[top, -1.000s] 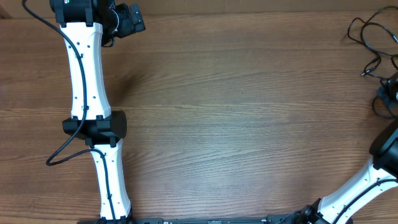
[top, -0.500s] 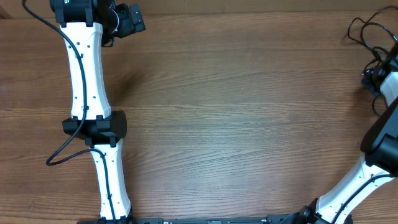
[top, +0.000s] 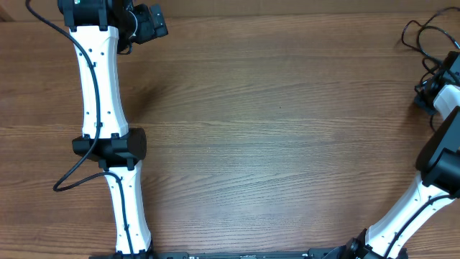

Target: Untangle cables

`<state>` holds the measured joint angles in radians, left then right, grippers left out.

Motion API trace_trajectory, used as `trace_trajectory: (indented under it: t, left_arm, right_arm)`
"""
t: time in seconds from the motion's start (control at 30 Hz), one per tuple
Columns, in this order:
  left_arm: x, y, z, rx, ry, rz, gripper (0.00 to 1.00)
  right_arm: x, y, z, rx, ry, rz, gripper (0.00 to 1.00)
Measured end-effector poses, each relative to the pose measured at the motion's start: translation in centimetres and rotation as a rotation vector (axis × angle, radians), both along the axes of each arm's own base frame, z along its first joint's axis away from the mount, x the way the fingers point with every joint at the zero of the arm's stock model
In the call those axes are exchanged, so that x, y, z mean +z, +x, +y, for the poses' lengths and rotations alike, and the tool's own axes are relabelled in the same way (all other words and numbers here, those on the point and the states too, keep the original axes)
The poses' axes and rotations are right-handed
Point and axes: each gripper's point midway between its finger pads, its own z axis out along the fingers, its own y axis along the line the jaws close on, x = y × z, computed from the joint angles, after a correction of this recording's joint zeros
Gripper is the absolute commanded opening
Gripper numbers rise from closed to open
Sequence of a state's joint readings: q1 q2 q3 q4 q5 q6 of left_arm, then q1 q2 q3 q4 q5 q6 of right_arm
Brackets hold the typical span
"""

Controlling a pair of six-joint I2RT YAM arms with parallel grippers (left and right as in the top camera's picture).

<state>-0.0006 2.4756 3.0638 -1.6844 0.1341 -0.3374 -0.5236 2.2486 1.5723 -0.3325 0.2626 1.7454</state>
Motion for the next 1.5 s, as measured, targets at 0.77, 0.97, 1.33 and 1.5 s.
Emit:
trace_trajectory:
  t: [0.77,0.97,1.33,1.5]
  left_arm:
    - [0.0,0.0,0.0,0.0,0.0,0.0,1.0]
    - [0.0,0.0,0.0,0.0,0.0,0.0,1.0]
    - [0.0,0.0,0.0,0.0,0.0,0.0,1.0]
    - [0.0,0.0,0.0,0.0,0.0,0.0,1.0]
  right_arm:
    - [20.5,1.9,2.5,0.682,-0.535,0.022,0.04]
    - [18.9,0.0,3.8,0.98,-0.626,0.277,0.04]
    - [17.3,-4.8,-0.6,1.04,-0.634,0.514,0.04]
    - [18.8,-6.5,-2.1,1.001,-0.651,0.528,0.04]
